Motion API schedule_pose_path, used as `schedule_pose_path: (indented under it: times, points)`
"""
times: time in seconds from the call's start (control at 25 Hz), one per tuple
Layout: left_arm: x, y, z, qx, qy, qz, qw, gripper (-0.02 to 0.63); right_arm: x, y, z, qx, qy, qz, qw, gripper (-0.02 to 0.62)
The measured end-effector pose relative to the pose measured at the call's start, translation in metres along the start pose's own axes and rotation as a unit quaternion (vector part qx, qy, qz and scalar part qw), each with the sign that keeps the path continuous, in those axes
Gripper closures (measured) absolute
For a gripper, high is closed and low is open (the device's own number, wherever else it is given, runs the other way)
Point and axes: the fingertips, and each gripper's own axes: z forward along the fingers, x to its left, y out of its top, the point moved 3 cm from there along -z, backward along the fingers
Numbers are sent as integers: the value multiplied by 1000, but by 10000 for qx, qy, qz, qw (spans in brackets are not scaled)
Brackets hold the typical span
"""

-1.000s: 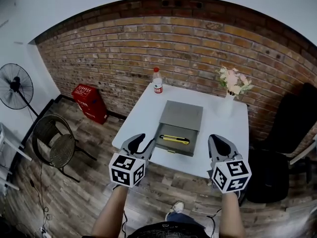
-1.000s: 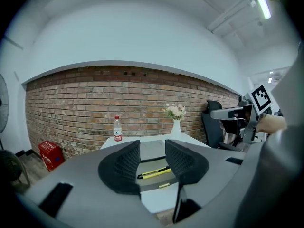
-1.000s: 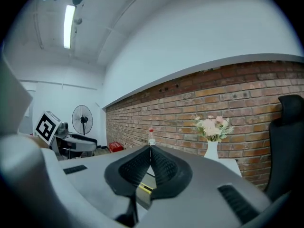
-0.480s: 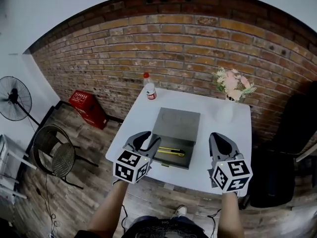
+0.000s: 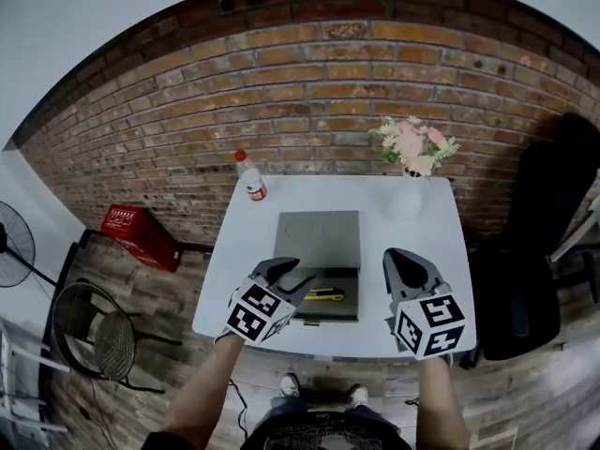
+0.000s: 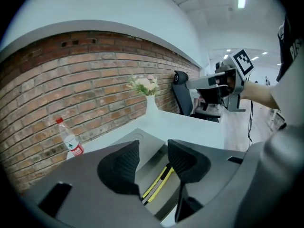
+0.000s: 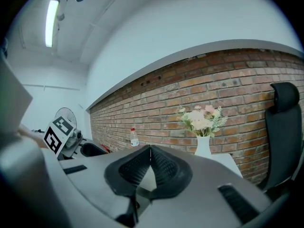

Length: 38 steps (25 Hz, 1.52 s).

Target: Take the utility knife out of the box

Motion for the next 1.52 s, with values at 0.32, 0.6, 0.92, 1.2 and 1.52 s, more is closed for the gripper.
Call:
schedule_pose_path:
  times: [0.32,0.6,0.92,1.2,1.52]
  points:
    - [-11,-40,38,733,-1442,938,9824,403,19,0,1,71,-695,-6,9976,577]
    - [-24,-75,68,1370,-2235,1576,9521,399,33,-6,-1,203,-1103,-26,9937,577]
    - [-29,-105,93,1879,-2634,2009,9247,393,38,-14,-8,385,-1489,-97,9881,577]
    - [-35,-112,107,2101,-2758,2360,9078,393,43,-22,-11,432,-1739,-36,9838,577]
    - [-32,-118,121,2347,-2789,2399,8998,394,45,-30,-18,514,-1972,35,9790,577]
